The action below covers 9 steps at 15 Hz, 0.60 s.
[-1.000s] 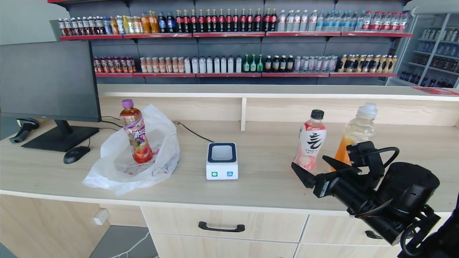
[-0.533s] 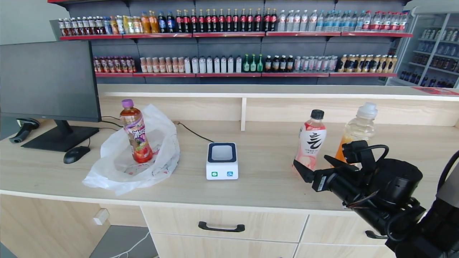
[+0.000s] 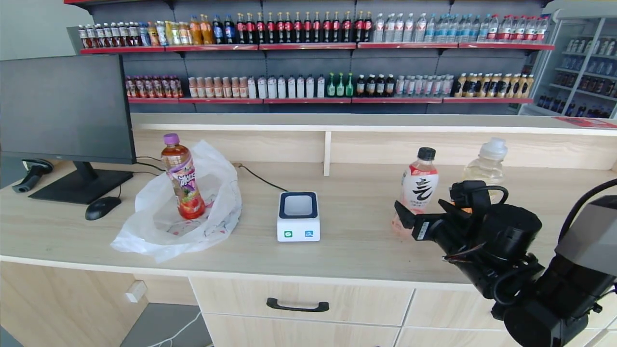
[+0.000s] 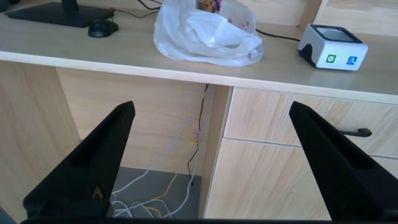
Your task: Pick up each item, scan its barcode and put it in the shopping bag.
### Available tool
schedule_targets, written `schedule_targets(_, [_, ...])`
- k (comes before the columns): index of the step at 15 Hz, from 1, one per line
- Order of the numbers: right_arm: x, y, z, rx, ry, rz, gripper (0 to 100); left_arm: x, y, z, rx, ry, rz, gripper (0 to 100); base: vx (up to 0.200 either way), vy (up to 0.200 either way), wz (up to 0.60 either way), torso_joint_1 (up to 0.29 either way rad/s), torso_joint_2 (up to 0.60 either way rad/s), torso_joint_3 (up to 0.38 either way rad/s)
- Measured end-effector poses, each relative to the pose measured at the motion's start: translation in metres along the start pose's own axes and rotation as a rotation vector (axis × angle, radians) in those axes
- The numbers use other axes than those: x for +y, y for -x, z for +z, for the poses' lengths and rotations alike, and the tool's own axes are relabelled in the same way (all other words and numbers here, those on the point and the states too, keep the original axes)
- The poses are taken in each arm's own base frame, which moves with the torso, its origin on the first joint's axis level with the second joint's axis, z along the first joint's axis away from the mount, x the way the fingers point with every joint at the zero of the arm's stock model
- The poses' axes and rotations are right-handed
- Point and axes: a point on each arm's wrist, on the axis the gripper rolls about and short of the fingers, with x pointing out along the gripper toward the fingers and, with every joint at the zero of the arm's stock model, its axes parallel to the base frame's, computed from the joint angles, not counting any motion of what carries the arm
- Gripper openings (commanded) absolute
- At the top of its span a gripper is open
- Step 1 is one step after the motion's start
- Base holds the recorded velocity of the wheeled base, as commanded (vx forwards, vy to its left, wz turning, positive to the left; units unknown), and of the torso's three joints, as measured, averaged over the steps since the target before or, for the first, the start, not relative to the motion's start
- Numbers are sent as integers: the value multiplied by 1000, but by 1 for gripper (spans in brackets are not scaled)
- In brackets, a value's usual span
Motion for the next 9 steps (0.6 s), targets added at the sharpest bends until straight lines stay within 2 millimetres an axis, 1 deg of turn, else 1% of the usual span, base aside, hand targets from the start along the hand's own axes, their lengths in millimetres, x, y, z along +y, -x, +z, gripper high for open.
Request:
schedule_targets(5, [13,-13,-11,3,2,-13,100,0,0,0,0,-1,0,100,0,0,0,0,0,0])
schedule_targets(9, [20,-37,-8,-61,-20,-27,100,0,0,0,-4,-1,0,100,0,0,0,0,0,0])
